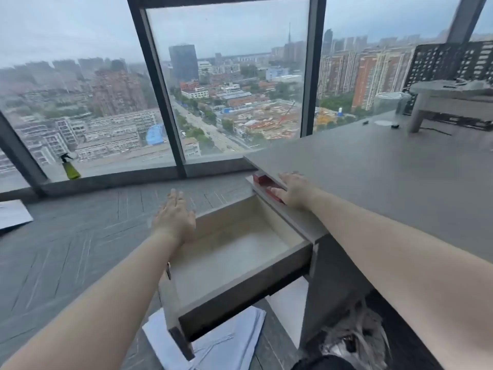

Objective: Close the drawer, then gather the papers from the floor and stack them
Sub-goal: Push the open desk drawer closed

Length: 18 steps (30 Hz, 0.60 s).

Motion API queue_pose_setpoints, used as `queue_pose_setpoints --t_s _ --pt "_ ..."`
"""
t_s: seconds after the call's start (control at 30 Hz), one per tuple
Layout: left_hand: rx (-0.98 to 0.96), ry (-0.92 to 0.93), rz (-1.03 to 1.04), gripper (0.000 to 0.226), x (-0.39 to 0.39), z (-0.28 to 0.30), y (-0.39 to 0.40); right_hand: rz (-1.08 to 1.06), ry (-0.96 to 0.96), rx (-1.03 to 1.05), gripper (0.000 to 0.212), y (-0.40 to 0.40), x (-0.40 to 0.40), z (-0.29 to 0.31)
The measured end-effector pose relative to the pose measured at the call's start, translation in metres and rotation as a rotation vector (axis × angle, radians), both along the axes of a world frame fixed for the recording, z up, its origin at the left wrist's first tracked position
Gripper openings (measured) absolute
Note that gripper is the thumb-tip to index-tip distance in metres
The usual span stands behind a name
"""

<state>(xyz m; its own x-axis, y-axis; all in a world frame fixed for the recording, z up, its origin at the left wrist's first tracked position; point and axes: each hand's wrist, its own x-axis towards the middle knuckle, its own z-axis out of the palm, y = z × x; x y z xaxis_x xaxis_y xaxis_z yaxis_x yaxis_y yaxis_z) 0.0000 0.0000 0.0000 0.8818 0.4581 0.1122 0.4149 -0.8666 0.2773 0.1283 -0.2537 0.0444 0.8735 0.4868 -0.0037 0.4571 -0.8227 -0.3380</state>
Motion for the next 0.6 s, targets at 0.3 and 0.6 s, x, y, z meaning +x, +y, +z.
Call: queue_pose_setpoints --t_s 0.3,0.6 --pt "-0.390 0.159 0.333 0.059 -0.064 -0.051 0.014 -0.143 -0.016 -0.271 0.067 -0.007 -0.015 -0.014" --pt "-0.687 -0.061 0.306 0.039 -0.068 -0.077 0.014 -0.078 -0.073 -0.324 0.065 0.005 0.004 -0.023"
